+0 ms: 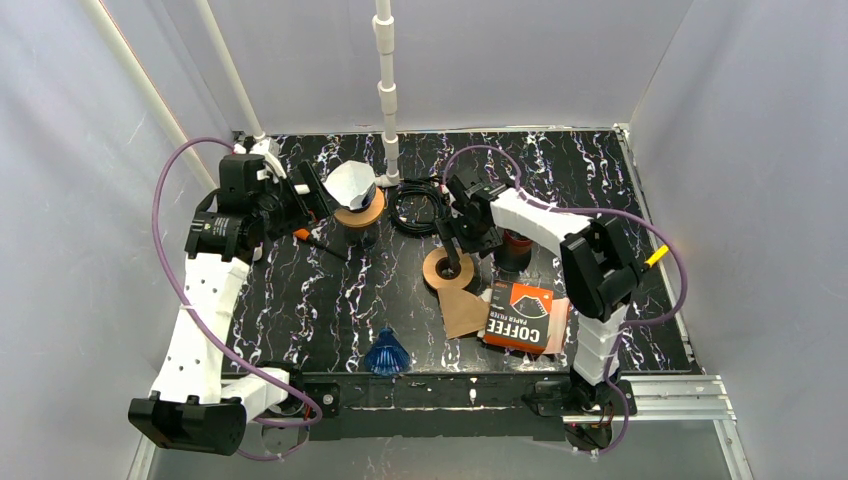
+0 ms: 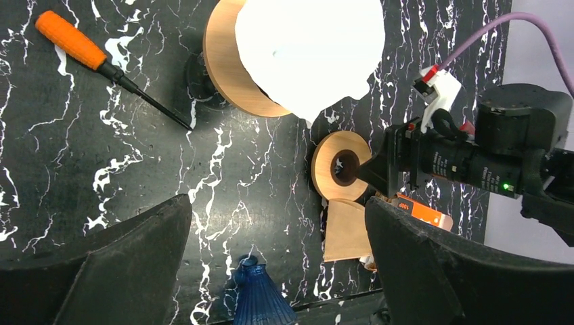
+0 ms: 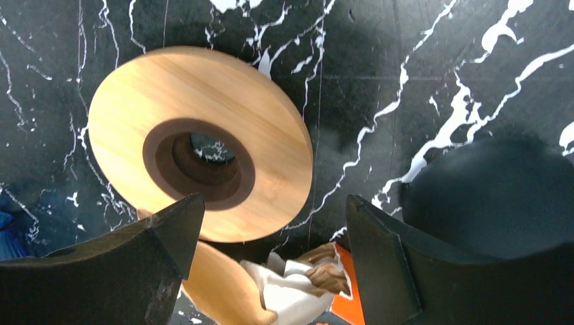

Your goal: Place the coffee filter in the dripper

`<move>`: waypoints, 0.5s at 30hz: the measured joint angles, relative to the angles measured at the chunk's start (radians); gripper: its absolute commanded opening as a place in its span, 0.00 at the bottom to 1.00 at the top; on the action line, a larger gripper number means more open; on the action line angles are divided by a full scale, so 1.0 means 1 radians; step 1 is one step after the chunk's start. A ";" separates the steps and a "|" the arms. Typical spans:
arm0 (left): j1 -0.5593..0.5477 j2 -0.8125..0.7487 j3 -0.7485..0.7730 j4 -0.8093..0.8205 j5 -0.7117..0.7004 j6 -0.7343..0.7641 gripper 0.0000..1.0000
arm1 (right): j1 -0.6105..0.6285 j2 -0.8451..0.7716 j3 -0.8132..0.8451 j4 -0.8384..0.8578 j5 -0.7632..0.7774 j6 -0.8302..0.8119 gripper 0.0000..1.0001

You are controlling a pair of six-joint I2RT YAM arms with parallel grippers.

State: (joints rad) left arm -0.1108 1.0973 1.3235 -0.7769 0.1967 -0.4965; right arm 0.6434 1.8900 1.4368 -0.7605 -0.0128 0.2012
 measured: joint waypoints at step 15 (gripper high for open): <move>0.000 0.027 0.031 -0.009 -0.030 0.036 0.98 | 0.000 0.138 0.065 0.023 0.013 -0.047 0.77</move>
State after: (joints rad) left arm -0.1108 1.1240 1.3544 -0.7860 0.1669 -0.4606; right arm 0.6437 2.0281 1.5021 -0.7376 0.0002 0.1539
